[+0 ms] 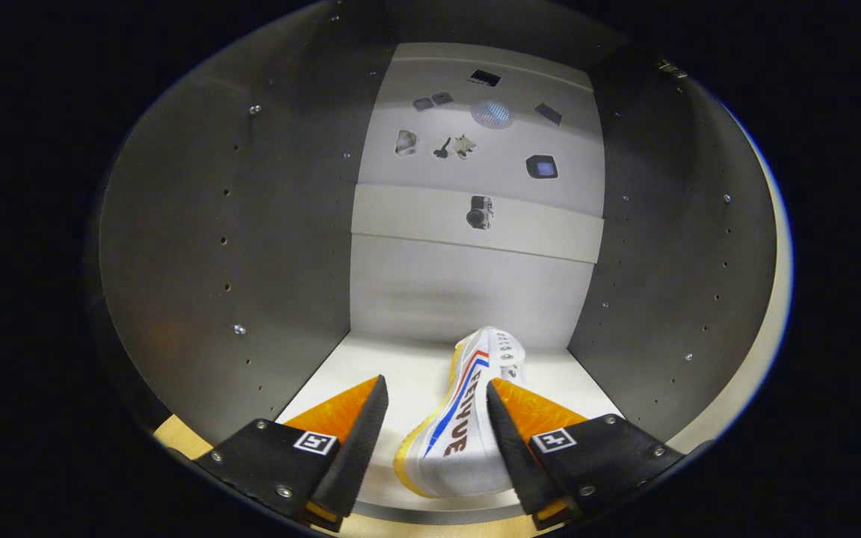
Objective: Open the shoe cabinet door, grab the shoes and put them into the shoe cabinet, then close the shoe cabinet door.
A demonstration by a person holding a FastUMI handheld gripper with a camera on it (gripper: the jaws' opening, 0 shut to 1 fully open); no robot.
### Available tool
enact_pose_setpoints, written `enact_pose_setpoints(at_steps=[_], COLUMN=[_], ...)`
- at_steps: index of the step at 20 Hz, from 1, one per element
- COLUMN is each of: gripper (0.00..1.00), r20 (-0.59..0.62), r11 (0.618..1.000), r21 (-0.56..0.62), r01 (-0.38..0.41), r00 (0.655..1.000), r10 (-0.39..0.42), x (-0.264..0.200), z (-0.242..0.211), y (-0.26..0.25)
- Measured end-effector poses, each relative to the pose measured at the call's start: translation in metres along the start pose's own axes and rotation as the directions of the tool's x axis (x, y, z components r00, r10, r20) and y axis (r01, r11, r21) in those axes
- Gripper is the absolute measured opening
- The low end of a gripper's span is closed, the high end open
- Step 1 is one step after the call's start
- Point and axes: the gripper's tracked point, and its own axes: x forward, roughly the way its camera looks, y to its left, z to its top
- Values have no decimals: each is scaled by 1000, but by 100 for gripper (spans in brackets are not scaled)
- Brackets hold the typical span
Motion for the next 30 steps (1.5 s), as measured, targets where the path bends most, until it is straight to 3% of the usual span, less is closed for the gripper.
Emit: enact_pose_setpoints(at_steps=[6, 11, 27, 30], gripper=[85, 91, 94, 94], r20=[-16, -13, -17, -44], r11=[1000, 999, 998, 988], r21=[-31, 29, -55, -148], r01=[-2, 34, 35, 51], r00=[1000, 999, 999, 997], r10=[1, -33, -36, -58], x=[2, -4, 1, -3], z=[-10, 1, 8, 1], y=[9, -3, 5, -1])
